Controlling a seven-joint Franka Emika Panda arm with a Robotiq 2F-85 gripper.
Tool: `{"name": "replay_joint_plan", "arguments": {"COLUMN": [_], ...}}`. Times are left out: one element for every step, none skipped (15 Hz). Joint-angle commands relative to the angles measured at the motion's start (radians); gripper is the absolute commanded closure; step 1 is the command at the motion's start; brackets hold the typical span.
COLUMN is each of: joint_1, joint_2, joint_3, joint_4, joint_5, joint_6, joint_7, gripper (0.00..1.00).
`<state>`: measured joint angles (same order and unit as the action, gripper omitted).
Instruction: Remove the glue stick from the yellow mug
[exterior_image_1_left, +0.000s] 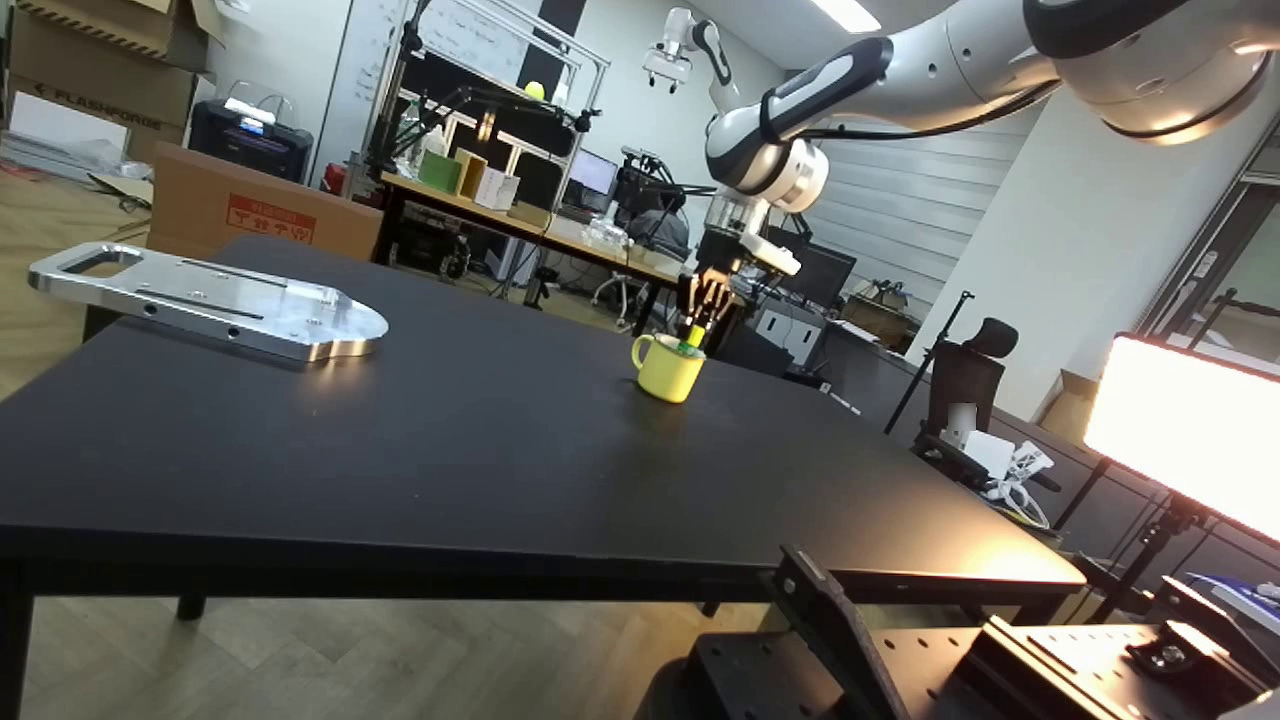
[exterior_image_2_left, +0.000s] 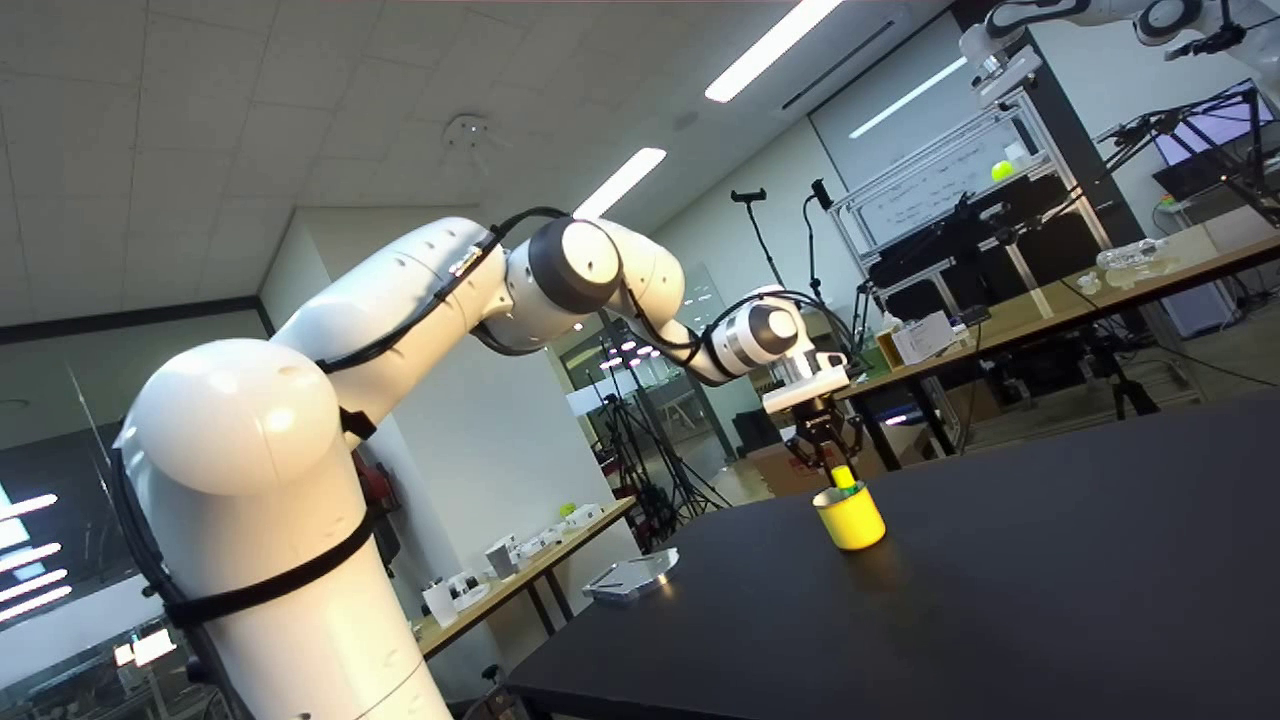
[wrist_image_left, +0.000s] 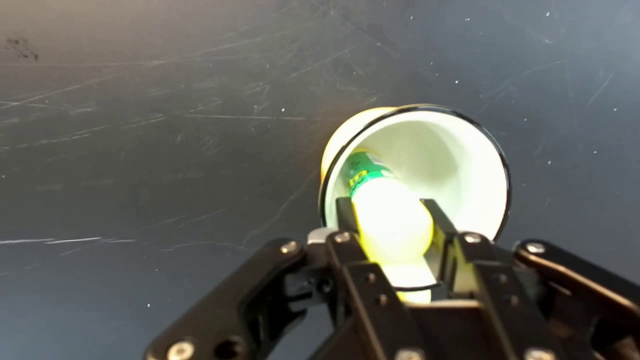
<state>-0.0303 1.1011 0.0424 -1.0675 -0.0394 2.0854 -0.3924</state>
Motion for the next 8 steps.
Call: {"name": "replay_joint_plan", "arguments": {"joint_1": [-0.006, -0.011, -0.015, -0.021, -0.026, -0.033, -0.040, -0.049], "joint_2": [-0.012, -0.029, -0.045, -0.069, -0.090, -0.122, -0.146, -0.177], "joint_3": [0.001, 0.005, 0.007, 0.010, 0.013, 0.017, 0.020, 0.023], "joint_4": [0.038, 0.031, 0.024, 0.013, 0.005, -0.013, -0.023, -0.041], "joint_5": [-0.003, 0.002, 0.005, 0.008, 0.012, 0.018, 0.024, 0.032], "joint_6": [-0.072, -0.086, -0.091, -0.095, -0.097, -0.100, -0.102, -0.104], "joint_7": [0.039, 0.034, 0.031, 0.027, 0.024, 0.017, 0.013, 0.007], "gripper": [0.91, 0.91, 0.91, 0.91, 0.91, 0.91, 0.91, 0.91]}}
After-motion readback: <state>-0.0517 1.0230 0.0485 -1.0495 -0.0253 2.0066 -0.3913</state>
